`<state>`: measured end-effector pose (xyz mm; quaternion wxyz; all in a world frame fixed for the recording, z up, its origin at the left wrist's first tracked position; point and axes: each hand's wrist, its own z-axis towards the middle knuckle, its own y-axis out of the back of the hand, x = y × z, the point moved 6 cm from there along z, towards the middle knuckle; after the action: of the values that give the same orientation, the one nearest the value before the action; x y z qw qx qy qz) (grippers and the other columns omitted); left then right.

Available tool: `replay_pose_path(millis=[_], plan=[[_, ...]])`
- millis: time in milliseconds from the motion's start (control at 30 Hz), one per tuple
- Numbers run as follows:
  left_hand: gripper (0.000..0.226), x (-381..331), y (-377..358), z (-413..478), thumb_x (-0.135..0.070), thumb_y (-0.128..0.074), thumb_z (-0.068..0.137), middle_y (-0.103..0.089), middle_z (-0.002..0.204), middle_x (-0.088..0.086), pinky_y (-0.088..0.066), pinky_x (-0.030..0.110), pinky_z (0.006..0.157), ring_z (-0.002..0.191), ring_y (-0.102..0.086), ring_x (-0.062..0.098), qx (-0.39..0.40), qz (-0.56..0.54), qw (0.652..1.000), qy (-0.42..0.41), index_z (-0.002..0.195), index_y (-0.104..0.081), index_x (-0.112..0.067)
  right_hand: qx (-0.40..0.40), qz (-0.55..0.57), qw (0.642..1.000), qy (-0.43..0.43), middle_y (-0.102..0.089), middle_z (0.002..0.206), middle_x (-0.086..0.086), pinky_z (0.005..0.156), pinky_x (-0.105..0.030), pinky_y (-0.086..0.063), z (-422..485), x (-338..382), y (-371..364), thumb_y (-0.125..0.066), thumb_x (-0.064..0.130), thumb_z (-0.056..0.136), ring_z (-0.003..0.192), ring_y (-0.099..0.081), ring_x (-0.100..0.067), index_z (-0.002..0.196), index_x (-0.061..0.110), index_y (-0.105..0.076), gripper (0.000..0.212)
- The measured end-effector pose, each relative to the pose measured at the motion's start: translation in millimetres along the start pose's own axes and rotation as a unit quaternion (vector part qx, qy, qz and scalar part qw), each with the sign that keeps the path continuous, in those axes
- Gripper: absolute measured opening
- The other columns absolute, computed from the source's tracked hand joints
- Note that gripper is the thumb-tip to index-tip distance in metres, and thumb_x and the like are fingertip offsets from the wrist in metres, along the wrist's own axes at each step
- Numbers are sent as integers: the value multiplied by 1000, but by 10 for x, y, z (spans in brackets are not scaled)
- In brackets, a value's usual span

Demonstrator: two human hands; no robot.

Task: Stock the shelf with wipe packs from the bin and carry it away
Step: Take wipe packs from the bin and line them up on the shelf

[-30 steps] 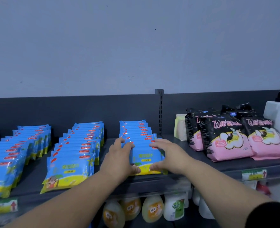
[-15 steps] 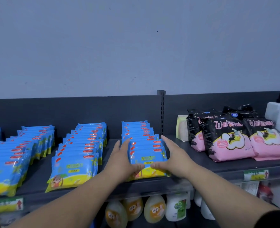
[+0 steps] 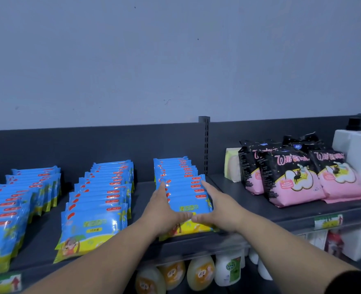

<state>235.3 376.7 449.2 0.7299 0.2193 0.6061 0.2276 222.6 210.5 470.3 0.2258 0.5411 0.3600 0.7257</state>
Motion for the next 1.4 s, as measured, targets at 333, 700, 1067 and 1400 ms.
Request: replay_pose_path(millis=[333,700,1067,1400], plan=[[78,-2,77,10,-43,-65,84,-36,137,0,-48,31,96,115,-52,11,4,3,1000,-10,147,-22,-26,-44,27,998,-25,-54,110,26,78,-2,-39,92,-25,149,-70,35,85,102,-53,3,135,35,-41,58],[74,-117,243,392,-44,-47,96,10,160,0,-22,39,117,147,-7,22,-18,76,996,41,153,-4,-25,-48,9,998,-31,-28,156,7,114,-33,-31,539,-175,250,-48,40,97,139,-33,-11,151,28,-24,60],[34,-196,175,518,-40,-51,88,-56,118,1,-55,43,86,98,-64,21,-12,-7,995,97,120,-50,-28,34,85,995,32,-69,107,12,89,-30,-54,943,-214,199,-40,27,101,95,-67,-4,116,27,-60,25],[27,-141,189,594,-35,-52,93,-65,109,-1,-52,25,67,85,-66,14,-9,6,992,125,120,-52,-29,59,66,995,52,-70,105,7,88,-31,-54,1145,-255,183,-40,23,101,94,-67,-9,111,21,-64,26]])
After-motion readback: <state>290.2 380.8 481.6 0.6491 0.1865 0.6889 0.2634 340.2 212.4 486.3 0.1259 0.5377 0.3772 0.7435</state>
